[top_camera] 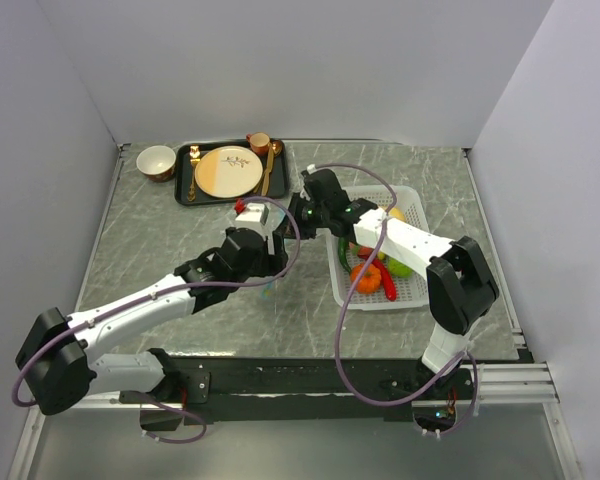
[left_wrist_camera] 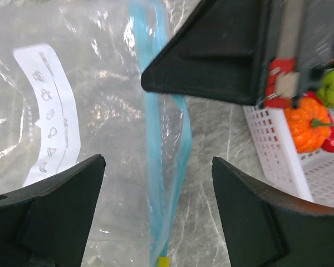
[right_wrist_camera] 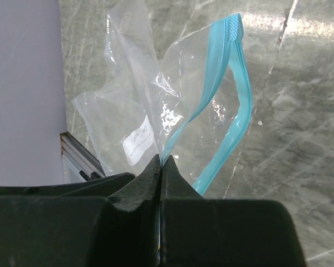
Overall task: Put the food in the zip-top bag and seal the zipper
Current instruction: Pick up the zipper food storage bag at the center of the board.
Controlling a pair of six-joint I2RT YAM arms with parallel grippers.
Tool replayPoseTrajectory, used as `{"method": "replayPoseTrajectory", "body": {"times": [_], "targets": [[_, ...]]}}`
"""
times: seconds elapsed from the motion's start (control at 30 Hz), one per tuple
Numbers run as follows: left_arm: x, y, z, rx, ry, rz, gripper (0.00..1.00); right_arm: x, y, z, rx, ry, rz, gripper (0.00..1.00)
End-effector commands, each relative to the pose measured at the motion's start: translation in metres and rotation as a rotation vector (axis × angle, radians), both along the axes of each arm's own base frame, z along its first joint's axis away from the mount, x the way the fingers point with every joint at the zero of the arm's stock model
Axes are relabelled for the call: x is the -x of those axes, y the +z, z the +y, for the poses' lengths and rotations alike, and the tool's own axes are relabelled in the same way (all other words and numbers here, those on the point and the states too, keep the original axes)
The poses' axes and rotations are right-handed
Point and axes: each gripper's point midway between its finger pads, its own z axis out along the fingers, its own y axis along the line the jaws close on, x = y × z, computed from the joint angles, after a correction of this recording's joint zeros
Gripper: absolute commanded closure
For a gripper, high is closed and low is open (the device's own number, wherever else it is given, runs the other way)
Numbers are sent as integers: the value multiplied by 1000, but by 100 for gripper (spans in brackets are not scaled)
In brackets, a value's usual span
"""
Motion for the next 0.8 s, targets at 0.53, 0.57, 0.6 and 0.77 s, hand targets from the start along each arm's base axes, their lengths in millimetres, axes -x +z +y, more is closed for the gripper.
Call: {"method": "replayPoseTrajectory", "body": {"times": [0.53,0.57,0.6,0.77], "targets": [[-10,3,8,36,131,-10,92,1,49,11,-75,78,-101,82],[-10,2,9,36,144,-4,99,1,47,8,-63,65,-107,78],[-11,3,12,31,163,-9,99,-1,47,5,-60,56,-117,68],[-9,4,24,20,218,0,99,-3,48,-21,-31,-25,-143,46]]}}
